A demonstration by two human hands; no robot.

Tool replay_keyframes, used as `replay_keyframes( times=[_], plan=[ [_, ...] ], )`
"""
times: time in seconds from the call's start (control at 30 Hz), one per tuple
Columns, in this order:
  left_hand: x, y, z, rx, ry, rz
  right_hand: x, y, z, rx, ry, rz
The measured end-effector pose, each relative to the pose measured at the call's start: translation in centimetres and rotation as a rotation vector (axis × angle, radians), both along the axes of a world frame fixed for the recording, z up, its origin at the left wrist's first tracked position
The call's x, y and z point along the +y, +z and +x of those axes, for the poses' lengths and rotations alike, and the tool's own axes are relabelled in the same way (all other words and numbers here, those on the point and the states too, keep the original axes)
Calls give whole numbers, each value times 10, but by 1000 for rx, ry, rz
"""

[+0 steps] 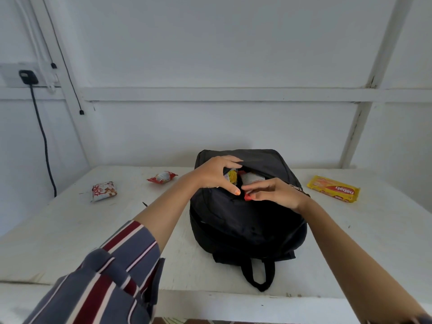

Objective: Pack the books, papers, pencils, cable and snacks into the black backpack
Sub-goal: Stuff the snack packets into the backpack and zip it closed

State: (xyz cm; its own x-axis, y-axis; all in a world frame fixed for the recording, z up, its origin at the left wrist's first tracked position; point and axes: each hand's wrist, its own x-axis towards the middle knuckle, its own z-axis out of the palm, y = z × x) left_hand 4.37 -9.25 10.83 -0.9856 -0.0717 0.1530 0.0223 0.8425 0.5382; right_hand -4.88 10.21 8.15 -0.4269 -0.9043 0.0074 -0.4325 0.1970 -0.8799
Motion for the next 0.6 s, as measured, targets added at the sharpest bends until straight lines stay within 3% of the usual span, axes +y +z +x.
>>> replay_keyframes(
  times=[0.6],
  plan=[
    [-3,-1,-1,-5,-3,16,-14,-2,-17,108,13,-18]
  ],
)
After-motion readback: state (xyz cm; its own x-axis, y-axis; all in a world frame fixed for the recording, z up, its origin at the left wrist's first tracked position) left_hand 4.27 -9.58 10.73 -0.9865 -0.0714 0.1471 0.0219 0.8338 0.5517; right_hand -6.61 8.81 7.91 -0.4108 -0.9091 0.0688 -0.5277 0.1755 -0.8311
